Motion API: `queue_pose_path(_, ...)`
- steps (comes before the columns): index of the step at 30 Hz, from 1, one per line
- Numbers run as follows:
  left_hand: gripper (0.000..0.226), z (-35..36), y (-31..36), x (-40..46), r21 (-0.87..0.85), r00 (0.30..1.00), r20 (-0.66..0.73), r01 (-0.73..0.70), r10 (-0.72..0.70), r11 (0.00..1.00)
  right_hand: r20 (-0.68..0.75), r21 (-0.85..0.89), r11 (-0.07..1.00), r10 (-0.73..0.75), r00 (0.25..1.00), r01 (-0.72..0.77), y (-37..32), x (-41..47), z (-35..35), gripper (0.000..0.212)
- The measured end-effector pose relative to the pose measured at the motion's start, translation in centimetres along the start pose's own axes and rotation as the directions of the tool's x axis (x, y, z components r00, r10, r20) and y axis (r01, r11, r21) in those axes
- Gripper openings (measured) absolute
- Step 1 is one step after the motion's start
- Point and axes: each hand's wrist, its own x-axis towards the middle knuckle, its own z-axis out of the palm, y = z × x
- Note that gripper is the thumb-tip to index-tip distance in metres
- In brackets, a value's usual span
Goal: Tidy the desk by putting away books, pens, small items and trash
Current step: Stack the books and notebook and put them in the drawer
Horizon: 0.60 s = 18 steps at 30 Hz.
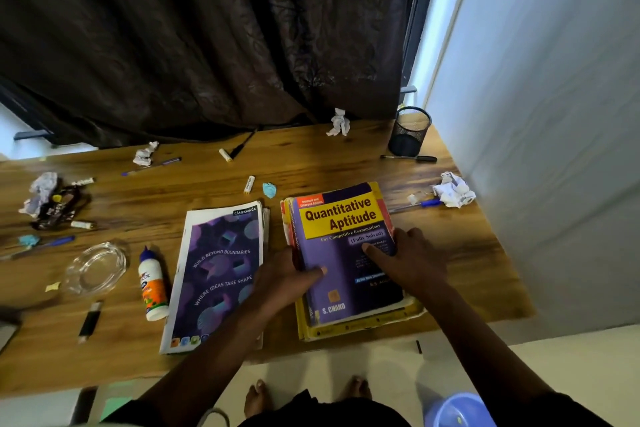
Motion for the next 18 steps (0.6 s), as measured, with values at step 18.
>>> queue_pose_path(18,0.066,-6.5,-12.4,-5.4,0.365,0.939,-0.342,0.169,-0.037,0.916,0.156,0.123,0.826,-0.563,0.811,0.550,-17.6,-5.3,9.2,0.056)
